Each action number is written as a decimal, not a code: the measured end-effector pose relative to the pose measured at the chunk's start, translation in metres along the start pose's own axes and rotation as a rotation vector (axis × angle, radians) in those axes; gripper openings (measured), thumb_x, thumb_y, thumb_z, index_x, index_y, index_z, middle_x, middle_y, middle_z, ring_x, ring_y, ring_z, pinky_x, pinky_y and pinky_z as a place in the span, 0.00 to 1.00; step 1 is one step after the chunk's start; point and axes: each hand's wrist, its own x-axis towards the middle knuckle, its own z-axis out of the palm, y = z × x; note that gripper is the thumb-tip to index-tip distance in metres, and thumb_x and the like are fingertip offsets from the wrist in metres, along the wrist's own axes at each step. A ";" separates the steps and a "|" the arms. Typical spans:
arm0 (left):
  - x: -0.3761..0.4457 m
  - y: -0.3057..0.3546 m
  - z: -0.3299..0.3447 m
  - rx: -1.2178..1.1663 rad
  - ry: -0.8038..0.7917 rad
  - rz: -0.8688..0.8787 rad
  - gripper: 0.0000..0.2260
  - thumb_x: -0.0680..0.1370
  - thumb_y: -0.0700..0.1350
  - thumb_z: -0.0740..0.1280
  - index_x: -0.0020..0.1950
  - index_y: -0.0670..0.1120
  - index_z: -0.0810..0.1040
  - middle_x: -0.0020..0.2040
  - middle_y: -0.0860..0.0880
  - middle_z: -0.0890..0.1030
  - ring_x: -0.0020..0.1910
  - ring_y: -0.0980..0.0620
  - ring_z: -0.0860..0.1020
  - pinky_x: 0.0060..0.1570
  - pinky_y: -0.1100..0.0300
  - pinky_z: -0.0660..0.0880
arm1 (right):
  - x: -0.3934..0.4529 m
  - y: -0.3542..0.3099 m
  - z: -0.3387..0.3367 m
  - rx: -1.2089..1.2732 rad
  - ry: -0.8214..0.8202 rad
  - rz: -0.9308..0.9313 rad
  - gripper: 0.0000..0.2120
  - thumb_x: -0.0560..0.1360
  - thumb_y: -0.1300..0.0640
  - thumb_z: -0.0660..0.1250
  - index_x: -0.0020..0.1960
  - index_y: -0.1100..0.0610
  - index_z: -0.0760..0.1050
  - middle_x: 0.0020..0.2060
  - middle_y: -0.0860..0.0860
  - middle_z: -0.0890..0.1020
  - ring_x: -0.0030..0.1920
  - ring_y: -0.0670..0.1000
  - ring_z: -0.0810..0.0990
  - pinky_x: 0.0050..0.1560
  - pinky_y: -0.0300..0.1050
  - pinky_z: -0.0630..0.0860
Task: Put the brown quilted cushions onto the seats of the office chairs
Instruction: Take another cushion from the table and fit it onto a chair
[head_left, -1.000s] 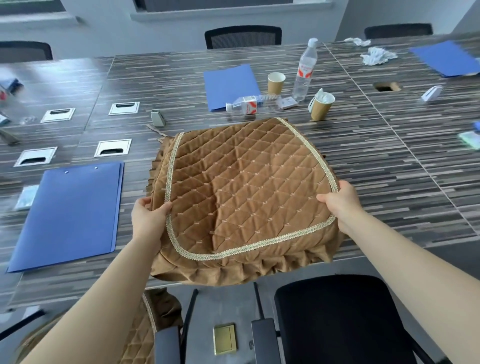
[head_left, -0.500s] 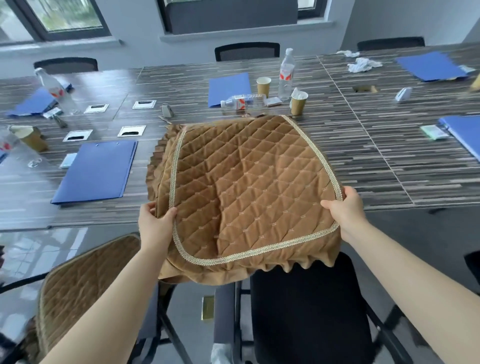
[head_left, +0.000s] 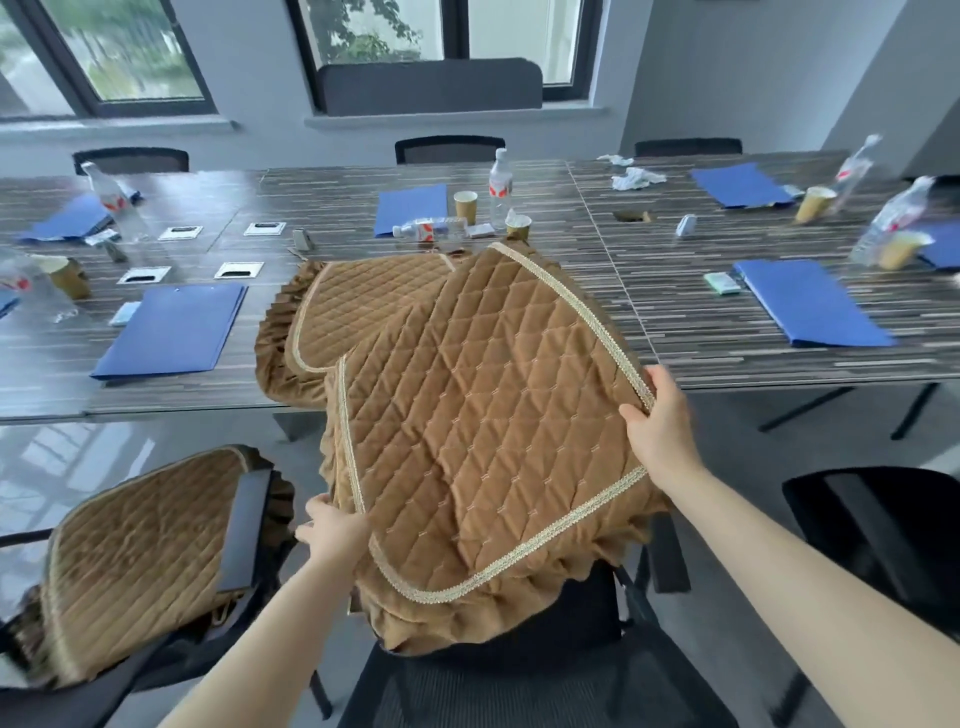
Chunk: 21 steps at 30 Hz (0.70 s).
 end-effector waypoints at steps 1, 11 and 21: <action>-0.005 0.007 0.000 0.020 -0.011 -0.004 0.34 0.75 0.43 0.70 0.77 0.44 0.55 0.75 0.38 0.57 0.67 0.37 0.67 0.59 0.45 0.70 | -0.002 -0.005 -0.005 0.006 -0.016 -0.037 0.16 0.74 0.67 0.66 0.59 0.55 0.71 0.50 0.50 0.79 0.52 0.54 0.77 0.53 0.48 0.74; -0.048 0.086 0.006 0.470 0.130 1.242 0.37 0.71 0.39 0.71 0.77 0.50 0.60 0.76 0.46 0.62 0.78 0.44 0.54 0.75 0.44 0.51 | -0.027 -0.049 -0.006 -0.316 -0.109 -0.559 0.14 0.69 0.68 0.71 0.49 0.52 0.80 0.45 0.47 0.82 0.49 0.54 0.77 0.54 0.51 0.71; -0.080 0.074 0.021 0.497 -0.237 1.038 0.15 0.73 0.50 0.72 0.59 0.55 0.79 0.48 0.53 0.84 0.50 0.47 0.81 0.48 0.53 0.77 | -0.031 -0.089 -0.016 -0.366 -0.056 -0.870 0.21 0.64 0.75 0.67 0.49 0.54 0.82 0.46 0.49 0.83 0.56 0.54 0.76 0.61 0.55 0.71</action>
